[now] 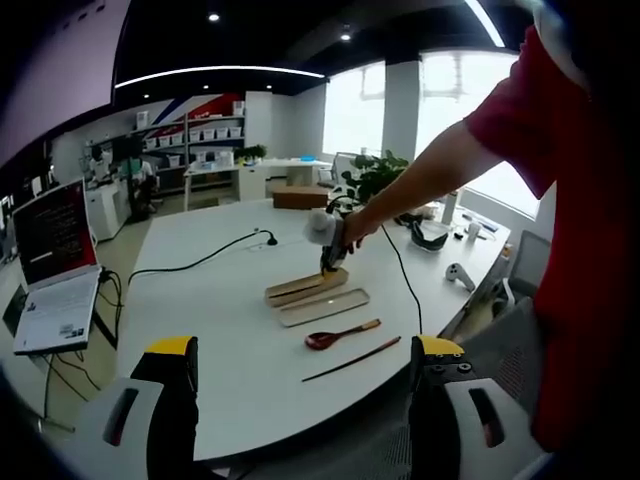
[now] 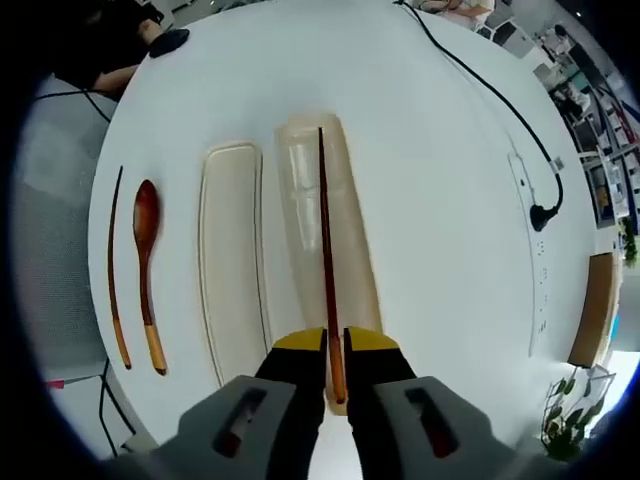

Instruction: Arrange the utensils inside the cutlery case until each visible utensil rests in its matching compartment.

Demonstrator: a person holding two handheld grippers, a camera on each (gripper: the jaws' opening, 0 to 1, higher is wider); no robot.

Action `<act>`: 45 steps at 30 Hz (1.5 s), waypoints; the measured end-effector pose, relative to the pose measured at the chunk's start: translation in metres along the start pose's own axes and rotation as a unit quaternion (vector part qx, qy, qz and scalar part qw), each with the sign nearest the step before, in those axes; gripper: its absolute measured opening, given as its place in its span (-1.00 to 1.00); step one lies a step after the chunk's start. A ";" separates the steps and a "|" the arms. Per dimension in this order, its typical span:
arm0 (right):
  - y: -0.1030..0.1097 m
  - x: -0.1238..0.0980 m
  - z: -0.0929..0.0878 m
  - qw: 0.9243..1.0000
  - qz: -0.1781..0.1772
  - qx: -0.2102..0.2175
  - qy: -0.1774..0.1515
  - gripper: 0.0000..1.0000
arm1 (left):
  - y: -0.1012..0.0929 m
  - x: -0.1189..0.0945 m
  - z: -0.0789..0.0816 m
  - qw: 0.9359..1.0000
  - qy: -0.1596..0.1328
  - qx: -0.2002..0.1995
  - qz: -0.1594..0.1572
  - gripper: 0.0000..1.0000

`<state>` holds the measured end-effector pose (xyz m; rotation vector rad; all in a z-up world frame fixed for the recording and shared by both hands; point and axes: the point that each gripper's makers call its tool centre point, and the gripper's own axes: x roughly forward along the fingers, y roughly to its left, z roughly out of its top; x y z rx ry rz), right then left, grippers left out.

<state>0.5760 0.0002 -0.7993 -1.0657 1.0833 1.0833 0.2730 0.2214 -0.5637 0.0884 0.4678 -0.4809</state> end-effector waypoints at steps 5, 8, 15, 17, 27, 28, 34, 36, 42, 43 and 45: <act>0.004 -0.014 -0.002 1.000 -0.009 0.006 -0.005 -0.92 | -0.002 -0.002 0.004 1.000 -0.009 0.001 -0.004 0.80; 0.007 -0.022 0.000 1.000 -0.015 0.017 -0.016 -0.92 | -0.003 -0.001 0.006 1.000 -0.013 -0.008 -0.007 0.87; 0.019 -0.037 0.001 0.999 -0.025 0.026 -0.034 -0.85 | -0.003 -0.001 0.009 0.999 -0.023 -0.011 -0.020 0.87; 0.023 -0.042 0.001 0.998 -0.027 0.030 -0.039 -0.84 | -0.001 0.000 0.008 0.999 -0.024 -0.011 -0.022 0.86; 0.041 -0.055 0.003 0.998 -0.030 0.026 -0.058 -0.78 | -0.007 0.005 0.014 0.999 -0.030 -0.001 -0.037 0.85; 0.043 -0.057 0.004 0.997 -0.030 0.026 -0.059 -0.78 | -0.007 0.005 0.014 0.999 -0.030 0.000 -0.038 0.85; 0.048 -0.063 0.005 0.997 -0.032 0.023 -0.071 -0.77 | -0.012 0.006 0.011 0.998 -0.026 0.000 -0.058 0.70; 0.052 -0.065 0.004 0.997 -0.031 0.024 -0.072 -0.79 | -0.017 0.006 0.011 0.997 -0.025 0.004 -0.071 0.57; 0.064 -0.068 0.003 0.995 -0.027 0.031 -0.091 -0.80 | -0.019 0.006 0.013 0.997 -0.028 0.012 -0.071 0.66; 0.065 -0.068 0.003 0.995 -0.027 0.032 -0.093 -0.80 | -0.018 0.006 0.014 0.997 -0.030 0.009 -0.070 0.68; 0.068 -0.071 0.004 0.994 -0.026 0.037 -0.100 -0.80 | -0.016 0.006 0.013 0.997 -0.030 0.008 -0.067 0.69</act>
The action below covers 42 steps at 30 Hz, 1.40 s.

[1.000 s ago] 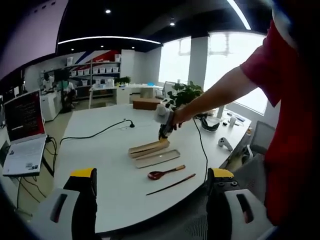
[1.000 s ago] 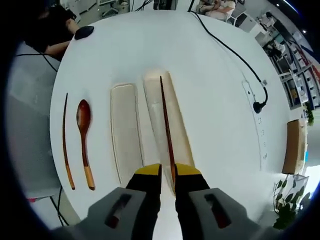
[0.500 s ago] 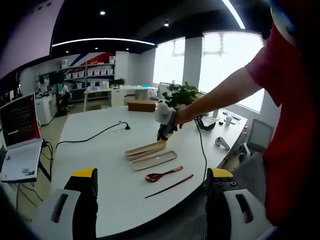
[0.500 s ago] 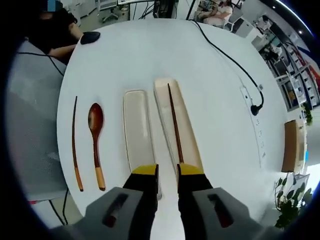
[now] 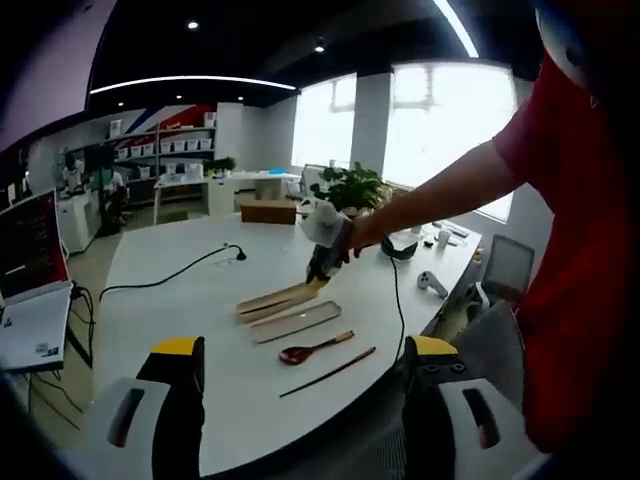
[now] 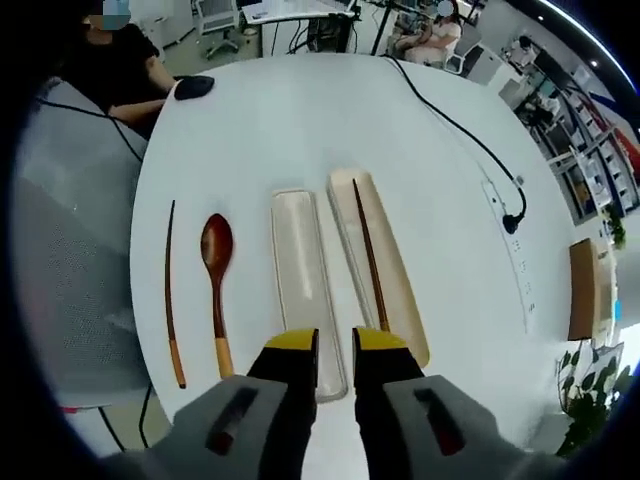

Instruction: Arrange the utensils inside the cutlery case until each visible utensil rests in its matching compartment.

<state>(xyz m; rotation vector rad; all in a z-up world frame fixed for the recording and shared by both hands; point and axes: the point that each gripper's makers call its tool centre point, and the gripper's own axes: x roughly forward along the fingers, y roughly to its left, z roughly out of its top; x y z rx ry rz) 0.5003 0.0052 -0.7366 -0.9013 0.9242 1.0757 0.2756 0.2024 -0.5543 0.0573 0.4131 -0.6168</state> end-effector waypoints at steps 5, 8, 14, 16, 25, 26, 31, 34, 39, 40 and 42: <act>0.008 -0.009 0.003 1.000 0.001 0.009 -0.012 -0.88 | 0.005 0.000 0.001 1.000 0.011 0.023 0.000 0.69; 0.012 -0.013 0.005 1.000 0.001 0.012 -0.018 -0.88 | 0.010 0.000 0.005 1.000 0.005 0.026 0.006 0.70; 0.029 -0.017 0.007 0.999 0.014 0.033 -0.036 -0.82 | 0.010 0.001 0.004 1.000 0.003 0.027 0.009 0.71; 0.032 -0.015 0.002 0.999 0.015 0.026 -0.028 -0.81 | 0.010 0.000 0.003 0.999 0.005 0.032 0.010 0.72; 0.039 -0.018 -0.004 0.999 0.015 0.026 -0.027 -0.80 | 0.014 -0.009 0.003 1.000 -0.012 0.008 0.019 0.77; 0.041 -0.018 -0.004 0.999 0.016 0.024 -0.027 -0.79 | 0.016 -0.010 0.003 1.000 -0.014 0.002 0.020 0.77; 0.060 -0.017 -0.003 0.999 0.025 0.019 -0.034 -0.77 | 0.018 -0.012 0.002 1.000 -0.017 -0.004 0.024 0.77; 0.077 -0.013 -0.007 0.999 0.033 0.005 -0.032 -0.76 | 0.016 -0.012 0.001 1.000 -0.016 -0.002 0.022 0.77; 0.087 -0.013 -0.010 0.999 0.039 0.004 -0.031 -0.77 | 0.016 -0.012 0.002 1.000 -0.018 -0.002 0.021 0.77; 0.088 -0.014 -0.010 0.999 0.038 0.005 -0.032 -0.77 | 0.016 -0.012 0.002 1.000 -0.019 -0.001 0.022 0.77; 0.089 -0.015 -0.010 0.999 0.038 0.006 -0.034 -0.77 | 0.017 -0.012 0.002 1.000 -0.019 -0.001 0.022 0.77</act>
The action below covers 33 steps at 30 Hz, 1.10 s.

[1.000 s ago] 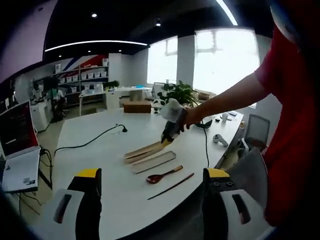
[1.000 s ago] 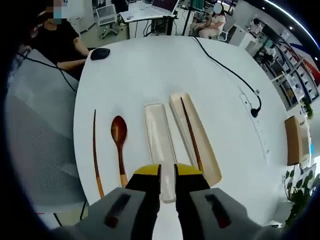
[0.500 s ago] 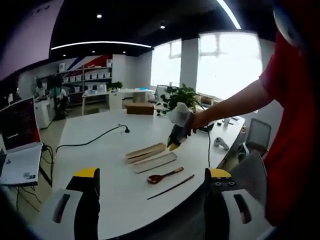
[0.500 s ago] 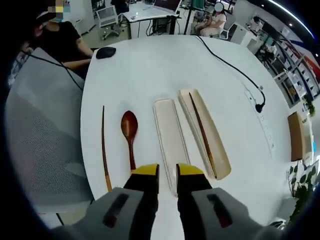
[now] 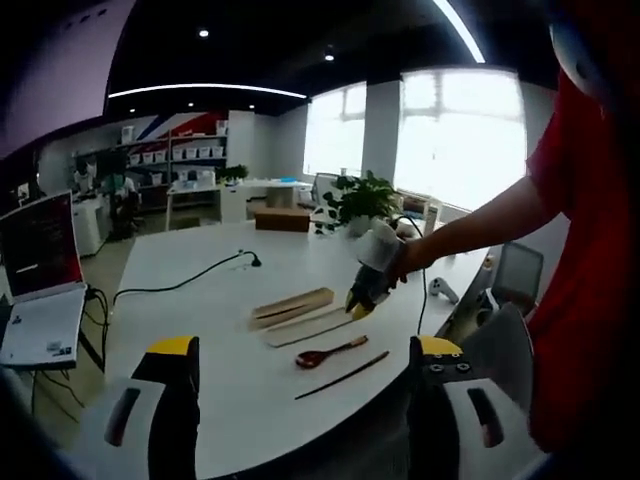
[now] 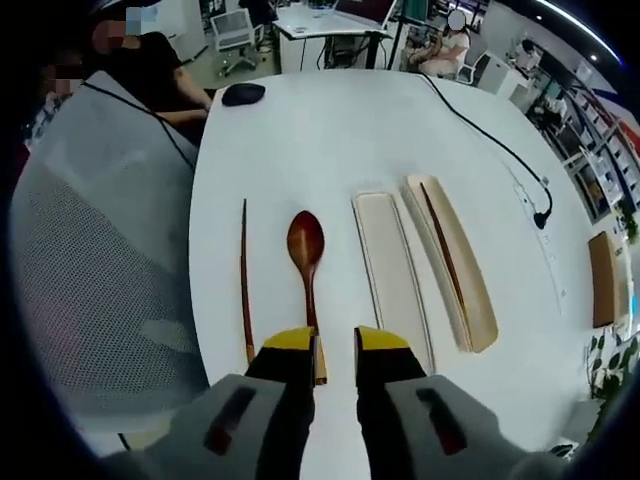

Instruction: Arrange the utensils inside the cutlery case until each visible utensil rests in its matching compartment.

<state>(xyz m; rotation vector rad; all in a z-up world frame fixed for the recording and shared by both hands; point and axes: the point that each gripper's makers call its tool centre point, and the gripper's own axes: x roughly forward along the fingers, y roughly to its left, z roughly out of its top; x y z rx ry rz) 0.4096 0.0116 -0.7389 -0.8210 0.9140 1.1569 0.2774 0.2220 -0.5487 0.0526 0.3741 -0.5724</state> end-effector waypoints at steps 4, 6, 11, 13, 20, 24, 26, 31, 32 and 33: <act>0.005 -0.001 0.001 1.000 0.003 0.007 -0.007 -0.77 | 0.001 0.000 0.002 1.000 -0.006 0.005 0.000 0.76; 0.010 0.001 0.000 1.000 0.008 0.006 -0.007 -0.75 | 0.000 0.000 0.005 1.000 -0.014 0.011 -0.002 0.75; 0.020 0.003 0.000 1.000 0.008 0.005 -0.014 -0.75 | 0.003 -0.002 0.006 1.000 -0.017 0.009 0.001 0.76; 0.023 0.004 -0.001 1.000 0.009 0.004 -0.015 -0.75 | 0.003 -0.003 0.007 1.000 -0.023 0.007 0.004 0.76; 0.024 0.004 -0.002 1.000 0.004 0.007 -0.016 -0.77 | 0.001 -0.004 0.008 0.999 -0.032 0.018 0.001 0.70; 0.029 0.003 -0.001 1.000 0.004 0.006 -0.018 -0.78 | 0.002 -0.002 0.009 1.000 -0.028 0.013 -0.001 0.71; 0.031 0.006 -0.002 1.000 0.005 0.008 -0.019 -0.78 | 0.003 0.000 0.008 1.000 -0.025 0.006 0.000 0.74; 0.043 0.014 -0.007 1.000 0.013 0.009 -0.015 -0.76 | 0.002 0.000 0.010 1.000 -0.027 0.008 -0.001 0.74; 0.046 0.015 -0.008 1.000 0.013 0.008 -0.013 -0.76 | 0.002 0.000 0.010 1.000 -0.028 0.008 -0.001 0.74; 0.047 0.016 -0.009 1.000 0.013 0.007 -0.012 -0.76 | 0.003 0.000 0.010 1.000 -0.029 0.008 0.001 0.74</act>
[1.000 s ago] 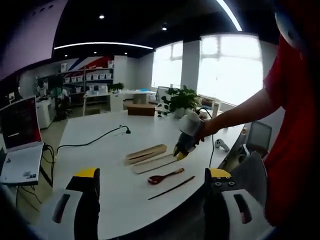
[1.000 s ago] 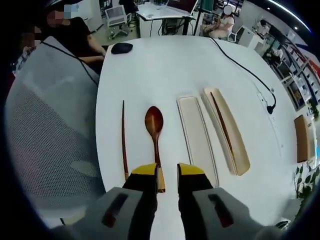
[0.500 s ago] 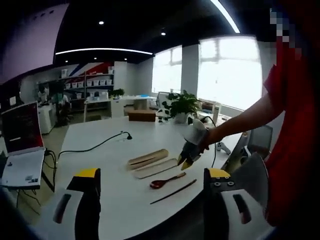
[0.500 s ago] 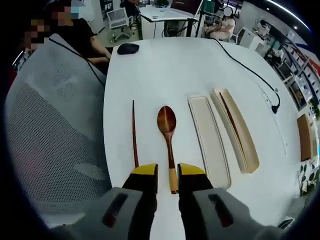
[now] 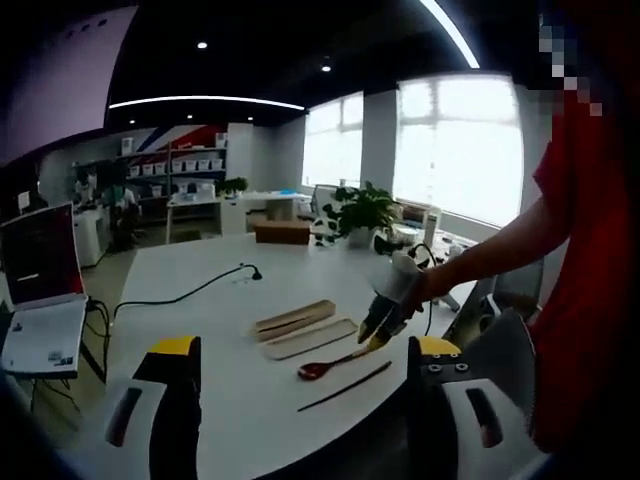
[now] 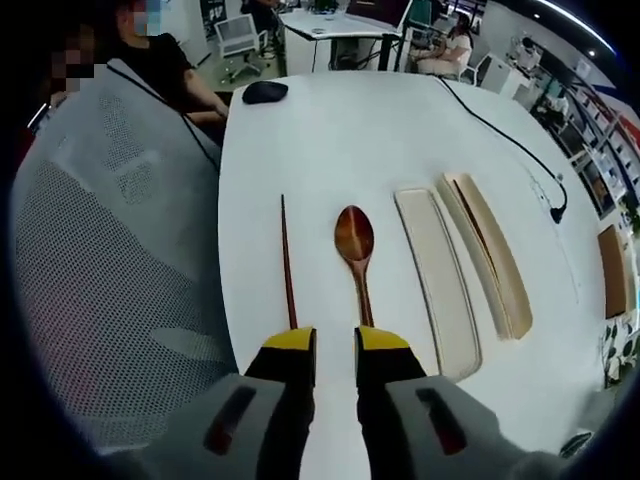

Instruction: Arrange the utensils inside the cutlery case until each visible utensil rests in its matching compartment.

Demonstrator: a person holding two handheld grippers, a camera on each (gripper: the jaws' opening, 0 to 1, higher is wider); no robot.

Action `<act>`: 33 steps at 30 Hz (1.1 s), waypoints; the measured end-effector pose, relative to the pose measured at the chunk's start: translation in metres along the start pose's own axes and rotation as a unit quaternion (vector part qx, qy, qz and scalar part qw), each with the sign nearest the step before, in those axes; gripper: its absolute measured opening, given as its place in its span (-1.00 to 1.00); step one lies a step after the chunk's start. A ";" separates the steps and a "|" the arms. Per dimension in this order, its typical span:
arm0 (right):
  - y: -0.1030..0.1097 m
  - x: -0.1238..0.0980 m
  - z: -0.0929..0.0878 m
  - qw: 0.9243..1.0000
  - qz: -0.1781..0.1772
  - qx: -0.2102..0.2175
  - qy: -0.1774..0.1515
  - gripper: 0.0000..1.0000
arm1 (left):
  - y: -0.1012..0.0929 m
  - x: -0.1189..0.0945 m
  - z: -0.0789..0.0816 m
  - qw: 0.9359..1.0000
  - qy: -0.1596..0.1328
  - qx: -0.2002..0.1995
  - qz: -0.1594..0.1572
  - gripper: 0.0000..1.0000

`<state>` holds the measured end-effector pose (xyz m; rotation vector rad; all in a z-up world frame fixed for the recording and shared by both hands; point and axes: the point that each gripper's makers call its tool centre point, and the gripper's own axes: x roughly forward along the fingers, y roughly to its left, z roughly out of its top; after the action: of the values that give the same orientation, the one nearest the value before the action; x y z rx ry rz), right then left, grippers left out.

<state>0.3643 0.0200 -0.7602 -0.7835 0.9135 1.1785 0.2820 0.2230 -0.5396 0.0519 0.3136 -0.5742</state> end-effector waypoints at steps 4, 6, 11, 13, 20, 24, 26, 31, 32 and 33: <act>0.006 0.003 -0.001 1.000 0.003 0.003 0.000 -0.77 | 0.002 -0.002 0.001 1.000 -0.005 0.003 0.004 0.72; 0.009 0.005 -0.002 1.000 0.004 0.002 0.003 -0.77 | 0.002 -0.003 0.002 1.000 -0.008 0.005 0.005 0.70; 0.014 0.010 -0.002 1.000 0.002 0.001 0.005 -0.78 | 0.004 -0.005 -0.001 1.000 -0.003 0.003 0.007 0.71; 0.015 0.013 -0.003 1.000 0.001 -0.001 0.008 -0.78 | 0.005 -0.007 -0.003 1.000 0.000 -0.004 0.010 0.72; 0.021 0.018 -0.005 1.000 0.005 -0.007 0.018 -0.78 | 0.005 -0.010 -0.005 1.000 0.001 0.007 0.017 0.73; 0.026 0.020 -0.006 1.000 0.009 -0.008 0.020 -0.78 | 0.008 -0.011 -0.004 1.000 -0.002 0.000 0.024 0.76; 0.028 0.023 -0.008 1.000 0.011 -0.008 0.021 -0.78 | 0.007 -0.011 -0.004 1.000 -0.004 0.002 0.023 0.76; 0.033 0.035 -0.013 0.999 0.015 -0.006 0.031 -0.79 | 0.006 -0.011 -0.007 1.000 0.001 0.001 0.021 0.76; 0.033 0.036 -0.014 0.999 0.016 0.001 0.035 -0.79 | 0.005 -0.011 -0.008 1.000 0.005 0.001 0.020 0.76; 0.033 0.037 -0.014 0.999 0.017 0.005 0.035 -0.79 | 0.005 -0.011 -0.009 1.000 0.006 0.002 0.020 0.76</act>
<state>0.3342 0.0301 -0.8008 -0.8080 0.9924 1.1812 0.2737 0.2344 -0.5448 0.0661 0.3219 -0.5344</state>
